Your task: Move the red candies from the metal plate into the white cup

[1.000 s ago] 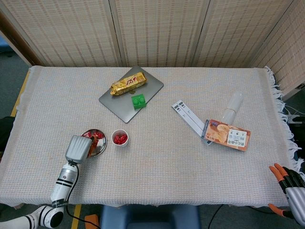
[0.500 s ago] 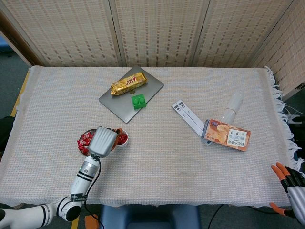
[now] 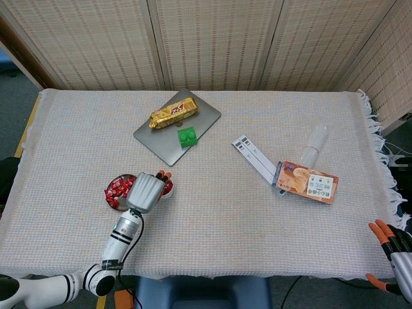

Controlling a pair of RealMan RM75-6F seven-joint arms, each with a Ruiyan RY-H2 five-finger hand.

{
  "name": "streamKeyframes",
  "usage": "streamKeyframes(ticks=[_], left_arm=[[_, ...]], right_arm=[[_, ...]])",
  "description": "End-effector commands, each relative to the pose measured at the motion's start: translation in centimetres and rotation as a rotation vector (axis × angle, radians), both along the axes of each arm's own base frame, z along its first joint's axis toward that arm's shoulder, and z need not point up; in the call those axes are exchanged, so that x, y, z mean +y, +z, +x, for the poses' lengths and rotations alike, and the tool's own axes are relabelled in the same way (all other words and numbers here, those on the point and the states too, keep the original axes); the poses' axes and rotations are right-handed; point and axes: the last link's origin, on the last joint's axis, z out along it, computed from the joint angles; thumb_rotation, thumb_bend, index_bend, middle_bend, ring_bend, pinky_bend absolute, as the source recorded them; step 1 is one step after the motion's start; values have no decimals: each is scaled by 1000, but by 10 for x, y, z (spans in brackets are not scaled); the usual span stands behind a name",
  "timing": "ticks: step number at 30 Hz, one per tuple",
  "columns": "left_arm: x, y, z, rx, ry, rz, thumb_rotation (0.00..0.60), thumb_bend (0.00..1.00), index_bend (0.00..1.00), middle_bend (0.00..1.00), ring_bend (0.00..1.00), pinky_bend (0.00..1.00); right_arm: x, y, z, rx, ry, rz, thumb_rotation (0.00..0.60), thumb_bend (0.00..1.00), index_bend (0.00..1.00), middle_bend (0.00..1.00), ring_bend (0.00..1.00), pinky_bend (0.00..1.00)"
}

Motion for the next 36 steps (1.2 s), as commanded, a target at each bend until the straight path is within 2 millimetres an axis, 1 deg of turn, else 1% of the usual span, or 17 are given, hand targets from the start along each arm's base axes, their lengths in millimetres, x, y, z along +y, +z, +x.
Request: streamKeyframes(ticks=[1,3,5,6,9,12,13,15,16,18,22,25,32,36], left_arm=[[0,3,-6,4,17,-6,600,452,296,388,764,1000],[-1,6,-9,-11,29,-8,600,450,279,378,764,1000],[-4,14,-16,-26,36,3,600,449,267,364,764,1000],[-7,18,-21,-33,42,10,600,448,262,357,764,1000],[-19,28,-46,-43,94,0,600,442,241,323,764,1000],[-23,31,-54,-39,110,-6,600,438,230,303,764,1000],[-25,32,-60,-31,126,-10,600,437,224,294,764,1000],[-31,35,-86,8,188,-14,600,434,213,275,764,1000],[-34,35,-113,68,253,-12,600,435,210,268,764,1000],[-34,32,-125,103,267,-9,600,436,209,258,764,1000],[-34,27,-138,157,273,-8,600,436,209,253,764,1000],[-32,21,-143,180,273,-7,600,435,212,254,764,1000],[-25,9,-144,213,255,-8,600,430,229,270,764,1000],[-22,5,-143,233,242,-3,600,431,253,311,764,1000]], right_arm=[[0,-1,1,1,3,5,600,43,0,0,0,81],[0,-1,1,1,4,4,600,43,0,0,0,81],[0,-1,1,0,5,3,600,43,0,0,0,81],[0,-1,1,0,5,3,600,43,0,0,0,81],[0,-1,1,-1,3,3,600,43,0,0,0,81],[0,-1,1,-1,4,4,600,44,0,0,0,81],[0,-1,1,-1,4,6,600,43,0,0,0,81],[1,-2,2,-2,11,15,600,43,0,0,0,81],[2,-4,4,-4,23,24,600,43,0,0,0,81],[3,-5,6,-5,30,25,600,43,0,0,0,81],[3,-6,5,-4,31,29,600,43,0,0,0,81],[3,-7,5,-1,31,35,600,43,0,0,0,81],[3,-7,5,1,30,32,600,43,0,0,0,81],[2,-7,5,3,26,36,600,43,0,0,0,81]])
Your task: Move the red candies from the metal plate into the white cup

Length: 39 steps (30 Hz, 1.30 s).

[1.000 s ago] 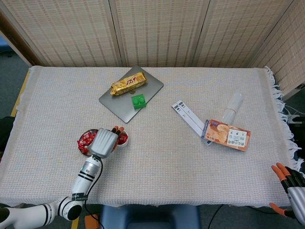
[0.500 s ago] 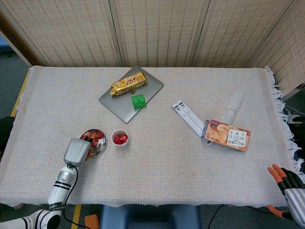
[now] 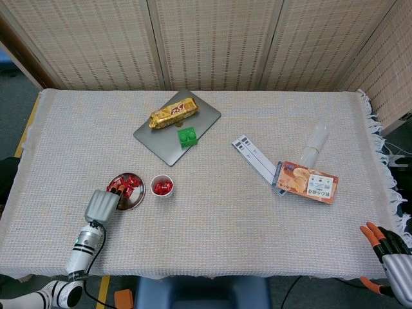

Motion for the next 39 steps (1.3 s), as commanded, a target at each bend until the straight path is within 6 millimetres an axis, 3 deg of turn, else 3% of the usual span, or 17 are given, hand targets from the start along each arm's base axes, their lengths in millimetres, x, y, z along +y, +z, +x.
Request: streamKeyframes(ticks=[1,5,11,30,39], left_arm=[[2,-3,2,12,-11,1,600,431,268,333,764,1000],[3,-2,2,21,-18,11,600,431,365,434,764,1000],[2,-1,1,36,-17,10,600,428,446,492,764,1000],[1,7,10,43,-50,23,600,441,564,610,766,1000],[2,21,33,11,-110,39,600,443,574,622,766,1000]], right_arm=[[0,0,0,0,-1,-1,600,43,0,0,0,81],[0,1,0,0,-3,-3,600,42,0,0,0,82],[-1,0,0,1,-2,-1,600,43,0,0,0,82],[0,1,0,-2,-1,-1,600,43,0,0,0,84],[-1,0,0,-1,-1,3,600,43,0,0,0,84]])
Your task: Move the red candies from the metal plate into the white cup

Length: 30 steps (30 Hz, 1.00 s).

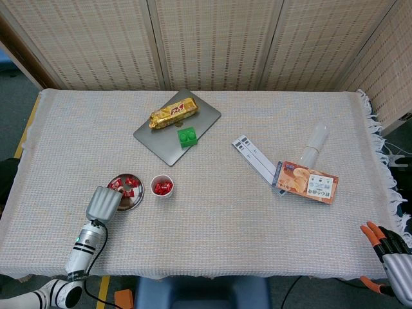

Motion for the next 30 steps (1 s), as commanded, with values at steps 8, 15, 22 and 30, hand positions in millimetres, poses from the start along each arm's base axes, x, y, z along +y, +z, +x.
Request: streamKeyframes(ticks=[8,15,22,30], left_arm=[[6,21,80,-117,-156,-2,600,443,575,624,765,1000],[15,11,138,-188,-228,-37,600,445,575,624,766,1000],[29,-20,156,-159,-244,-86,600,444,565,617,769,1000],[44,-35,151,-146,-232,-87,600,444,544,590,770,1000]], right_arm=[[-2,1,-1,-2,-6,-5,600,43,0,0,0,84],[-4,4,-3,-6,-17,-12,600,43,0,0,0,86],[-4,8,-5,-11,-28,-29,600,43,0,0,0,86],[-4,9,-7,-13,-37,-30,600,43,0,0,0,86]])
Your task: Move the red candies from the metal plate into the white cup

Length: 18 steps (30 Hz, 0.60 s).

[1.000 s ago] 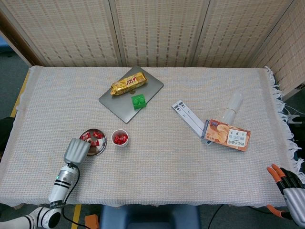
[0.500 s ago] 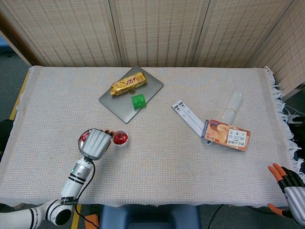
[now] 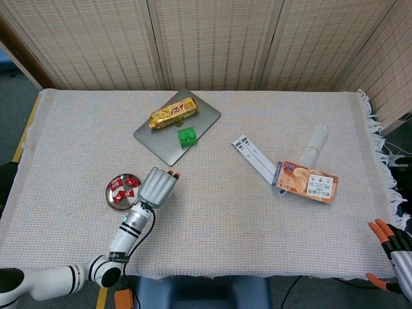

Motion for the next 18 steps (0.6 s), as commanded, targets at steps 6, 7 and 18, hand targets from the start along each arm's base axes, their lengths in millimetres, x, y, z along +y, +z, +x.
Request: streamKeyframes(ticks=[6,7,18], left_arm=[[6,-7,-13,-43,43,-56,600,439,484,533,770,1000],[7,-7,-16,-45,49,-60,600,440,473,525,770,1000],[10,-5,-22,-68,63,-60,600,435,340,434,765,1000]], right_arm=[[-1,0,0,2,-2,-3,600,43,0,0,0,86],[-1,-1,0,2,-1,-2,600,43,0,0,0,86],[-1,-1,0,4,-2,-2,600,43,0,0,0,86]])
